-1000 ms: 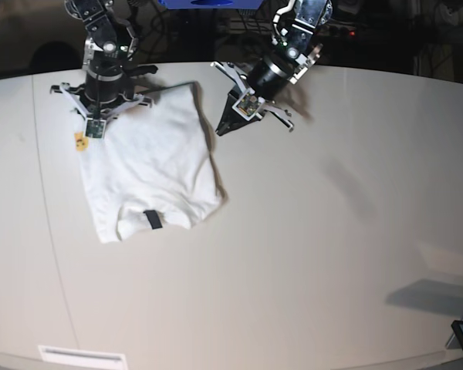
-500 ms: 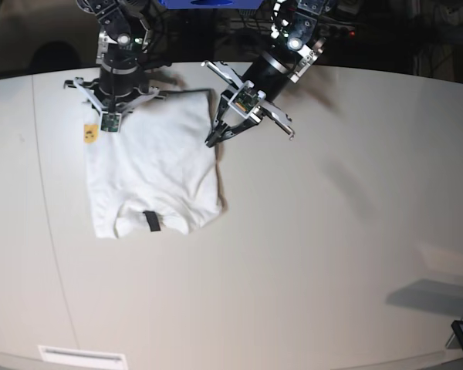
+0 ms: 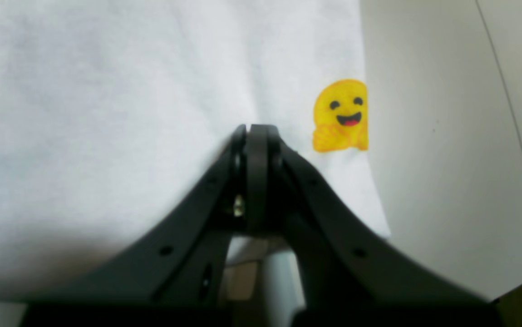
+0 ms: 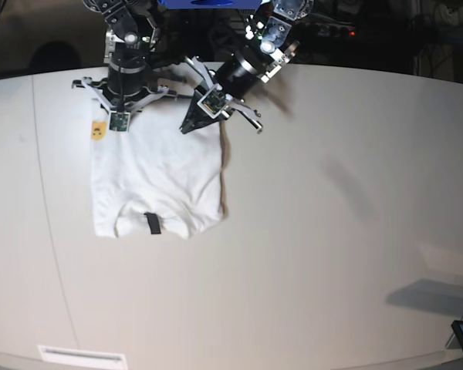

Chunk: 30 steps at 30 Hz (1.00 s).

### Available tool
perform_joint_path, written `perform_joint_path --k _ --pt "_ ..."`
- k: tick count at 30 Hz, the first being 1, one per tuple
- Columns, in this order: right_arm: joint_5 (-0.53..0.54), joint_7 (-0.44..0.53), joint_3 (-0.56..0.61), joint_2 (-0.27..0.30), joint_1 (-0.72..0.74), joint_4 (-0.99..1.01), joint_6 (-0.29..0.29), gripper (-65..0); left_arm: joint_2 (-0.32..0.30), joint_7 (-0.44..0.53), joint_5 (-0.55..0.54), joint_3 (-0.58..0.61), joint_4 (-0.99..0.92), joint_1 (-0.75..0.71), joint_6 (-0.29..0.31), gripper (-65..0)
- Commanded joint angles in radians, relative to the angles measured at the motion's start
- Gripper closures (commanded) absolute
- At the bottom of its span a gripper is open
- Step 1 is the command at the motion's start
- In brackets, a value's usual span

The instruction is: Fold the T-shirt properly

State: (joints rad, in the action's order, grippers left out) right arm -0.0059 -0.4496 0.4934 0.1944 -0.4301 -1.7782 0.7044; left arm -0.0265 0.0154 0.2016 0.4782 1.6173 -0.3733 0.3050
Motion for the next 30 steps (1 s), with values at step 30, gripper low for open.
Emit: perform_joint_path --k 30 --pt "0.01 -0.002 -0.181 -0.011 -0.048 -0.084 -0.006 -4.9 0.004 0.022 -0.012 -0.134 -0.11 0.023 -0.023 0.0"
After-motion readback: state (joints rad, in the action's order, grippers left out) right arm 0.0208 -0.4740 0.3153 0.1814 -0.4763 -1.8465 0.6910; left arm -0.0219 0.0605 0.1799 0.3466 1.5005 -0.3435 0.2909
